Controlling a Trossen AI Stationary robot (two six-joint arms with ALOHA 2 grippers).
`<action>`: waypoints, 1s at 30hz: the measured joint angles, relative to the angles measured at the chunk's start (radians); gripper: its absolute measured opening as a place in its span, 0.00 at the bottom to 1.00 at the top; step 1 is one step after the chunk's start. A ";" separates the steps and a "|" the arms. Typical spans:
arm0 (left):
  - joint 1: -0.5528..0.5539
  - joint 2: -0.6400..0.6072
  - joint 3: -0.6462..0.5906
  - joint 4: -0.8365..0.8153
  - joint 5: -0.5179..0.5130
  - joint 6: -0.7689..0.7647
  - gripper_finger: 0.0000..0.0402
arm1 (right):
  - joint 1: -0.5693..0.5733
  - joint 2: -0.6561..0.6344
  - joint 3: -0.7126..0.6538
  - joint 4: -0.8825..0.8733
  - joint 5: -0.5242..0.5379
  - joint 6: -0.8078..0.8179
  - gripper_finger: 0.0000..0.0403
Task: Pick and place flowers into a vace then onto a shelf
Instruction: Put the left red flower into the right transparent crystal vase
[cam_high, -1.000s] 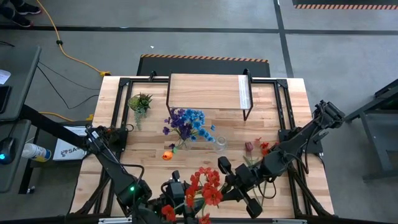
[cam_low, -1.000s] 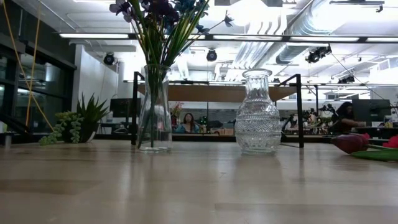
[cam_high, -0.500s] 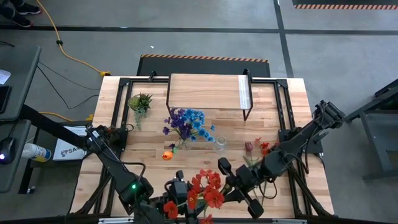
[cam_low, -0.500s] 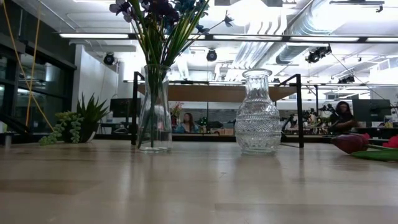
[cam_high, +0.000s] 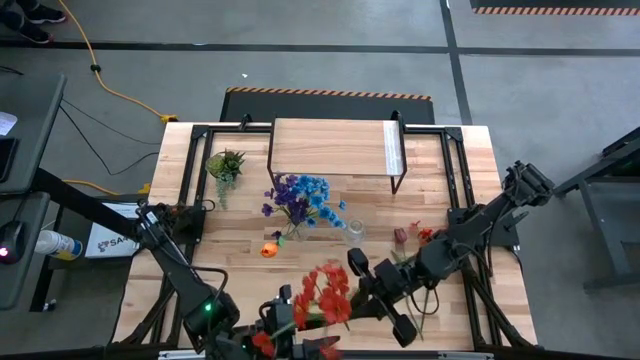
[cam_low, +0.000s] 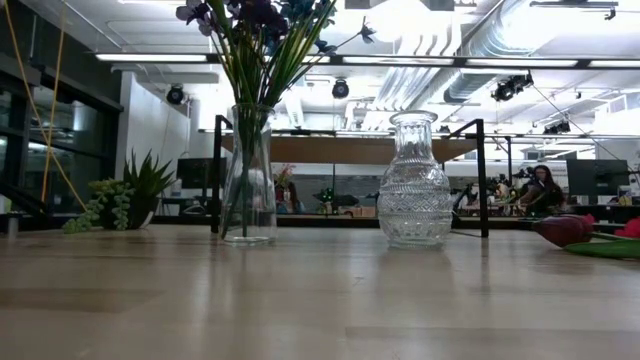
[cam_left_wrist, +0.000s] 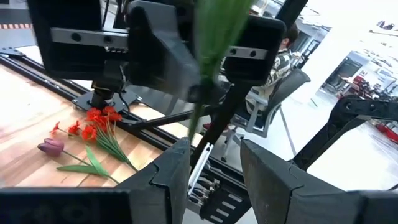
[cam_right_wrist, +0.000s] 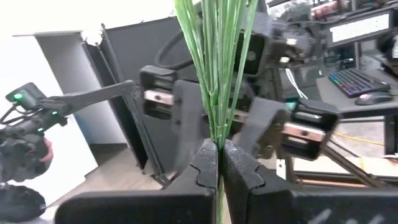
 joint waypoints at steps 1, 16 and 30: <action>0.000 0.000 0.000 0.000 0.000 0.000 0.44 | 0.000 0.000 0.000 0.000 0.001 0.006 0.00; 0.052 0.000 0.000 -0.004 0.045 0.021 0.44 | 0.001 0.051 0.000 0.054 -0.042 0.060 0.00; 0.052 -0.001 0.001 -0.098 0.049 -0.063 0.44 | -0.007 0.053 0.000 0.061 -0.069 0.083 0.00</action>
